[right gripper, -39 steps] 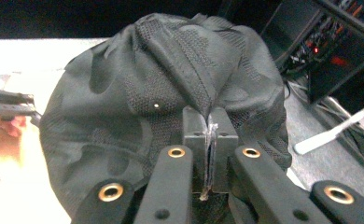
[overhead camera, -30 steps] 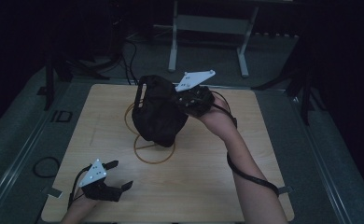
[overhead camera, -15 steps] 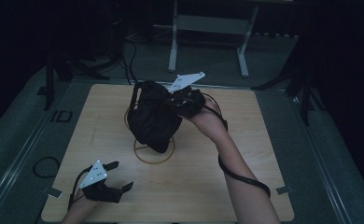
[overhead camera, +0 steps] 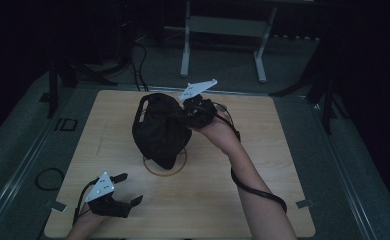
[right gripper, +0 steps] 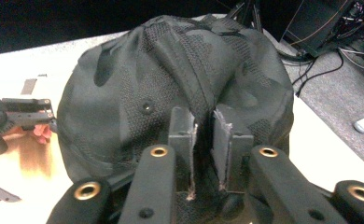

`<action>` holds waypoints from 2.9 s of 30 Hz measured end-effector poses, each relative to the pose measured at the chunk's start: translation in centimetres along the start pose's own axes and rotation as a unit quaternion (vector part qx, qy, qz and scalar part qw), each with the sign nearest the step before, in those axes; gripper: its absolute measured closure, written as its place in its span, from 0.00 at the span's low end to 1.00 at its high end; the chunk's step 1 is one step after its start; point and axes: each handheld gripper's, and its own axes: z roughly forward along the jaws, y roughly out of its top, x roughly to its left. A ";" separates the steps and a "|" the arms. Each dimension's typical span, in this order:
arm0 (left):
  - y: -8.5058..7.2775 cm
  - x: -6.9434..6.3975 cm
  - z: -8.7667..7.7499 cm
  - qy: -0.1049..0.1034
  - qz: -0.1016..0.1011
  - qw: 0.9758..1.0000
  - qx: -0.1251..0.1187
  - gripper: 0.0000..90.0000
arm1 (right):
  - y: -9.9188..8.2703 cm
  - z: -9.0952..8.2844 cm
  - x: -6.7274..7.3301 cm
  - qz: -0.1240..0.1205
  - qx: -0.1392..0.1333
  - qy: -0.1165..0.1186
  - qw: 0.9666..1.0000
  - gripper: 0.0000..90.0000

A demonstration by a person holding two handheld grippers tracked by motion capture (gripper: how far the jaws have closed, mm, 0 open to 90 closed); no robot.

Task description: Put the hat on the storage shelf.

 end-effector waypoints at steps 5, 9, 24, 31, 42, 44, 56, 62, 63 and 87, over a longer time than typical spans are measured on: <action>0.0 0.0 0.0 -0.001 0.000 1.000 -0.003 0.06 | 0.1 0.3 0.2 0.003 0.000 0.020 1.000 0.73; 0.0 0.0 -0.1 -0.001 -0.001 1.000 -0.004 0.06 | 0.3 0.4 0.4 -0.003 0.004 0.017 1.000 0.68; -0.1 0.0 -0.2 0.003 -0.005 1.000 -0.007 0.06 | -0.1 -1.0 0.1 0.009 -0.003 0.011 1.000 0.47; -0.1 0.1 -0.2 0.004 -0.007 1.000 -0.007 0.06 | -1.0 -1.6 -0.4 0.028 -0.009 0.028 0.999 0.29; -0.2 0.1 -0.2 0.004 -0.008 1.000 -0.007 0.06 | -2.6 -2.2 -0.5 0.030 -0.023 0.027 0.999 0.16; -0.3 0.1 -0.3 0.006 -0.008 1.000 -0.007 0.06 | -3.3 -2.5 -0.5 0.023 -0.034 0.012 0.999 0.16; -0.2 0.2 -0.6 0.013 -0.009 1.000 -0.013 0.06 | -5.0 -2.8 -0.3 0.008 -0.033 -0.008 0.999 0.16; -0.3 0.2 -0.7 0.012 -0.010 1.000 -0.014 0.06 | -6.2 -2.9 -0.2 0.007 -0.032 -0.015 0.999 0.16; -0.3 0.2 -0.7 0.012 -0.010 1.000 -0.014 0.06 | -6.2 -2.9 -0.2 0.007 -0.032 -0.015 0.999 0.16; -0.3 0.2 -0.9 0.012 -0.011 1.000 -0.022 0.06 | -12.6 -1.5 0.2 0.024 -0.022 -0.010 0.999 0.16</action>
